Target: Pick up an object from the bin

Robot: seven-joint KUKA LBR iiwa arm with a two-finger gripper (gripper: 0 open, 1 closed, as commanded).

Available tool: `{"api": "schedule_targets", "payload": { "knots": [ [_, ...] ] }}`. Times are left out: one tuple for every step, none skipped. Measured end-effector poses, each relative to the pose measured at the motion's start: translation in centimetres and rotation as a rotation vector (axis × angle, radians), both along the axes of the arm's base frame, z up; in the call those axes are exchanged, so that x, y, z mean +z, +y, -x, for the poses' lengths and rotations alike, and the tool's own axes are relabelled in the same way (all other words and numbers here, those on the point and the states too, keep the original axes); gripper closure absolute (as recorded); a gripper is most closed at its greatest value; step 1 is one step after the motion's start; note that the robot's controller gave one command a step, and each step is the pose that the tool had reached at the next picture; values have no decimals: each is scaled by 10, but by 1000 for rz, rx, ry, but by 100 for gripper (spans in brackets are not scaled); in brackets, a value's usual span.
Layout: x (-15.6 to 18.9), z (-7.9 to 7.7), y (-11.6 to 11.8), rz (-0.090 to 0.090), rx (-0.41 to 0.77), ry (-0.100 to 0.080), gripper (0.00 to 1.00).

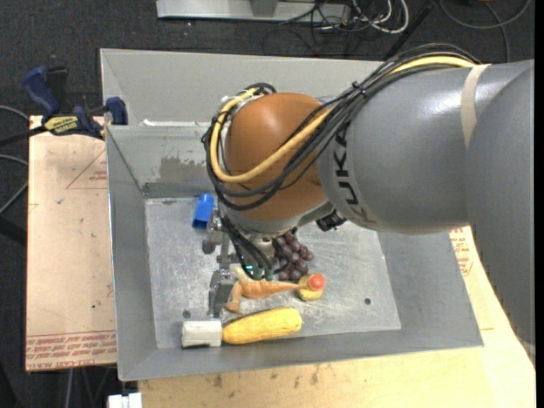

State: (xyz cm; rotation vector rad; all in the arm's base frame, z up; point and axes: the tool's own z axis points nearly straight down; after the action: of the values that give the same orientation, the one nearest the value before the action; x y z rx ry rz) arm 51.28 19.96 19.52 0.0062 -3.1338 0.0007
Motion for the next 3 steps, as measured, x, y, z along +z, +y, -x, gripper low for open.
{"api": "schedule_targets", "payload": {
  "knots": [
    [4,-2,-1,-1,-4,-8,0],
    [-29,0,-15,-3,93,-12,0],
    [-88,-3,-45,-3,226,-13,0]
  ]
}}
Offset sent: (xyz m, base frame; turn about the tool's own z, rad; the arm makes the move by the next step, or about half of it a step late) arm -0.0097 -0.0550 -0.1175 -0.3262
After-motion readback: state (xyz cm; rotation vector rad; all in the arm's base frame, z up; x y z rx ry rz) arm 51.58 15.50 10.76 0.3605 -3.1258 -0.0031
